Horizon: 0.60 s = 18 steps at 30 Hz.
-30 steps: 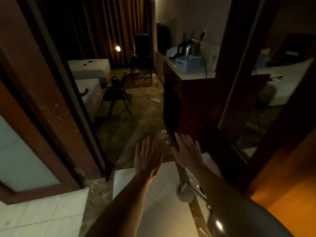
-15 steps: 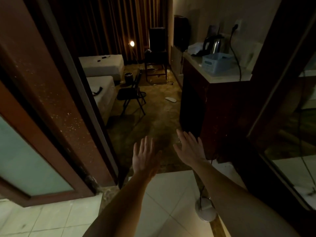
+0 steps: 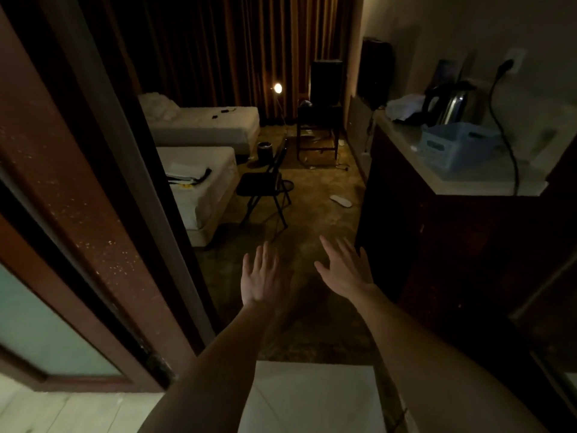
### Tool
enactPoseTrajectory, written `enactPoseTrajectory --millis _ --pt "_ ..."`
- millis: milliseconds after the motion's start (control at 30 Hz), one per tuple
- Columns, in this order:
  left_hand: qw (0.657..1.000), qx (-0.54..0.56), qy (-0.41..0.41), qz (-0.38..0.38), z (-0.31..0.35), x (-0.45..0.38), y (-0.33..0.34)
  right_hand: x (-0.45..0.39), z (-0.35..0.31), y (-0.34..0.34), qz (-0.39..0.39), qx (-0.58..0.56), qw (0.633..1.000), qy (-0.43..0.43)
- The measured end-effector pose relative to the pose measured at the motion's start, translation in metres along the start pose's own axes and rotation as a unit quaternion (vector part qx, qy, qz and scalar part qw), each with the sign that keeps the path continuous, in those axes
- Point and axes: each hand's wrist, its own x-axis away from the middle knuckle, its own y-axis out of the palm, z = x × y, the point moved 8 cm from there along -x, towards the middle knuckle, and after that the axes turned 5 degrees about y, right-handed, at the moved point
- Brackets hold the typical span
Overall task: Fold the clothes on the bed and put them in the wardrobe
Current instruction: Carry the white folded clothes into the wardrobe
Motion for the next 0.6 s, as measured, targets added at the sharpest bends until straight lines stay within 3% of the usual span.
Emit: enactPoseTrajectory --millis 600 --pt "0.996 0.038 -0.076 -0.015 -0.087 -0.241 0.045 -0.284 -0.044 0.032 -0.04 -0.045 0.997 -0.054"
